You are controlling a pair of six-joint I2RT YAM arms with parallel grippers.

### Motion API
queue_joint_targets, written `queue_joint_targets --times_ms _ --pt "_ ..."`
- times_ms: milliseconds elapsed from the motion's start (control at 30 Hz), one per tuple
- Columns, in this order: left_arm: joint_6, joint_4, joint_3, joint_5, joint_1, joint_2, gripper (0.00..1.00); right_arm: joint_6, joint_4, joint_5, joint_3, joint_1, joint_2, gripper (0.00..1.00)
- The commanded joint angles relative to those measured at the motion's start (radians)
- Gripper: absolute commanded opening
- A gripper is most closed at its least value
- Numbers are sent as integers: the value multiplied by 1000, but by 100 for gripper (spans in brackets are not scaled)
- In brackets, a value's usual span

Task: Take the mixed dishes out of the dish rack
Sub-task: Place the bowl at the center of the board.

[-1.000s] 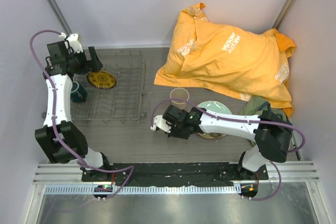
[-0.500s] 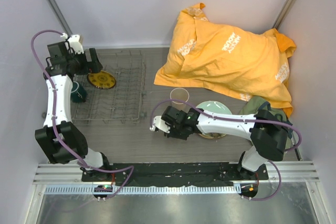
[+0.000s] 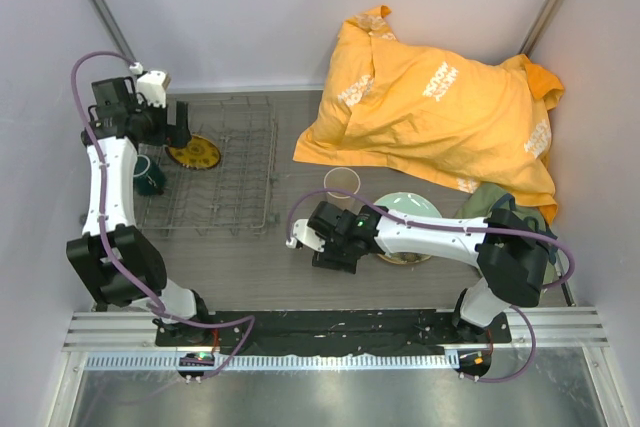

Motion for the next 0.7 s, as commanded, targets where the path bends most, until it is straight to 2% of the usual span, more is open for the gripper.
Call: queue_joint_targets --times_ms 0,200,267,400,667 --pt "209 -109 100 13 2 55 100 -4 13 11 41 5 -26 68" --pt "414 -152 163 57 1 109 100 -2 11 6 43 5 -26 71" --pt "480 -158 155 68 -4 109 100 -2 11 3 37 5 -28 71" --pt "705 -138 96 88 -13 86 100 -5 14 3 32 5 -32 71" --pt "920 -126 51 86 -16 106 100 -10 22 1 29 5 -25 71"
